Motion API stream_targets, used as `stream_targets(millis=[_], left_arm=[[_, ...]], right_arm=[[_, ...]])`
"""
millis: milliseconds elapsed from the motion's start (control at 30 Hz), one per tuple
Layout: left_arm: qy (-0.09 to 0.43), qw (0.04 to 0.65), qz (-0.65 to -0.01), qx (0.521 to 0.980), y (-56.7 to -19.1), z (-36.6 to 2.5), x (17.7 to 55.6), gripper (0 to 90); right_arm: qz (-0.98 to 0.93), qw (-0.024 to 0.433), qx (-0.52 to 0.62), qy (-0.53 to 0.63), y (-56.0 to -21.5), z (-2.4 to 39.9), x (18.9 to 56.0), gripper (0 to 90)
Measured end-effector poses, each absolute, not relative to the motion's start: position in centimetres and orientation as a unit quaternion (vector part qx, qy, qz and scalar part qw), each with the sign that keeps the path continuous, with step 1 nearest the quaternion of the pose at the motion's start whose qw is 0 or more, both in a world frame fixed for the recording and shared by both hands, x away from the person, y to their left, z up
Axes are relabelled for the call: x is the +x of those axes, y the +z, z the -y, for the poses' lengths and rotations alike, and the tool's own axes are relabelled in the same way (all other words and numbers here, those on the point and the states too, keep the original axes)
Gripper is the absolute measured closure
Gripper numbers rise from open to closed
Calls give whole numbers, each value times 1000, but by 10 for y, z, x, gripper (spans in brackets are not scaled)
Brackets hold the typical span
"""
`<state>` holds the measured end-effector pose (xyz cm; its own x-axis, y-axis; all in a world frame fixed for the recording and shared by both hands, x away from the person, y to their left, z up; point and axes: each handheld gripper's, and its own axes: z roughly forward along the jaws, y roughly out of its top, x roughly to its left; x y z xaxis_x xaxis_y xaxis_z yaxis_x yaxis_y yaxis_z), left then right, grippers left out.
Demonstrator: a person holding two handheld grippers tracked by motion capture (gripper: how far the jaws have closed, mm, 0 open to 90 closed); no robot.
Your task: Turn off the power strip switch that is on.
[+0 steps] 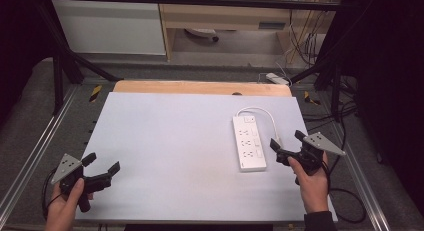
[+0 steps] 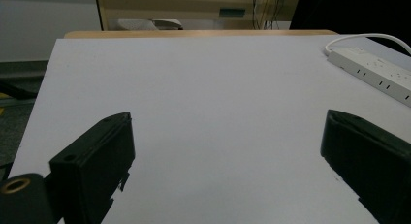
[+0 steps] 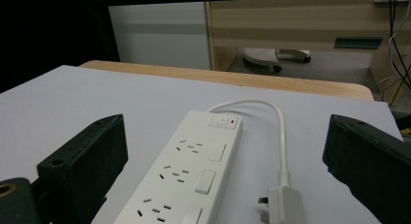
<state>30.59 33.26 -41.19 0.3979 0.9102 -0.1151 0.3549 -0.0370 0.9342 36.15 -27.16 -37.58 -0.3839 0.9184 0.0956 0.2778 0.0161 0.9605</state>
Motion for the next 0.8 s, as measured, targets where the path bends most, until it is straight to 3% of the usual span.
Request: stream_targets(millis=[800], left_arm=[[276,502,-472,670,-412,-331,306,52]], right_arm=[[-647,307,465,520,-376,266,388,40]])
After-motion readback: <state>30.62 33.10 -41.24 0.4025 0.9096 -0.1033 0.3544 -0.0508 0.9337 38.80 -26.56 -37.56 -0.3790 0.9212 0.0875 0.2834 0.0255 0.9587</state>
